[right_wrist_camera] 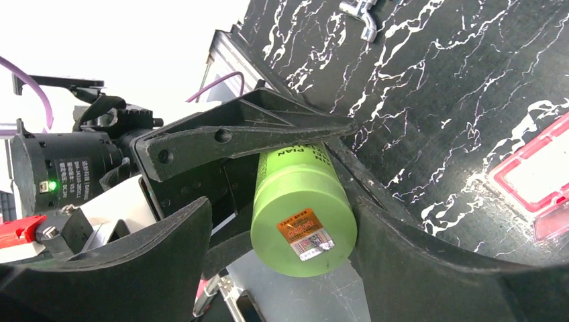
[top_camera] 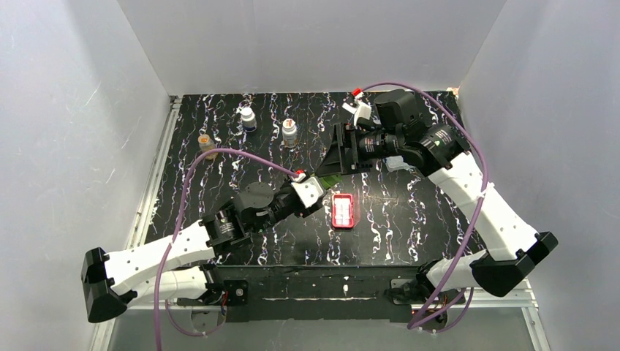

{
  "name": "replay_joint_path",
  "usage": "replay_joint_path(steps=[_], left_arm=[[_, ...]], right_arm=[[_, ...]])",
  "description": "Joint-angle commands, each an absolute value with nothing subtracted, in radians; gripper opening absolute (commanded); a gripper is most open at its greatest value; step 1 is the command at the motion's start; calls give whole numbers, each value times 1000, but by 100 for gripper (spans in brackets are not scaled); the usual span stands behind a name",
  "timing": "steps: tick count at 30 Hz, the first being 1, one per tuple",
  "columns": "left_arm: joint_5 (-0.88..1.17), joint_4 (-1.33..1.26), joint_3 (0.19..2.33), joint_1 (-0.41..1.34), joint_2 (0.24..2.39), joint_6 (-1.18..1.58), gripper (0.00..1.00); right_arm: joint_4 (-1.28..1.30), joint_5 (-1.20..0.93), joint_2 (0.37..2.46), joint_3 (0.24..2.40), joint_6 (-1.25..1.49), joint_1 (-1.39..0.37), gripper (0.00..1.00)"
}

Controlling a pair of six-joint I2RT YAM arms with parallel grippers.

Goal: Sort the pills into containers

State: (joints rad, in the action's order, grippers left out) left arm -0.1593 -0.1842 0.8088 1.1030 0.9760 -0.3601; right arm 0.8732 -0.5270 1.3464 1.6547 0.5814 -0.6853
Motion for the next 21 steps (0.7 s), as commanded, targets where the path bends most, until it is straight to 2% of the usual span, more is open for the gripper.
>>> replay_joint_path(steps=[1,3,12,21], left_arm=[[-213,-242,804,1111,954,-380,0],[-213,-239,803,1111,953,-376,0],[-134,-207,816,1111,925,-288,0],[115,-198,810,1109,829,-127,0]], right_arm=[[895,-494,1356,1694,583,-683,78],[907,-494,1363,1703,579,-682,72],[913,-482,1366,1746,509,-682,34],[795,-590,1325,1758,343,-682,26]])
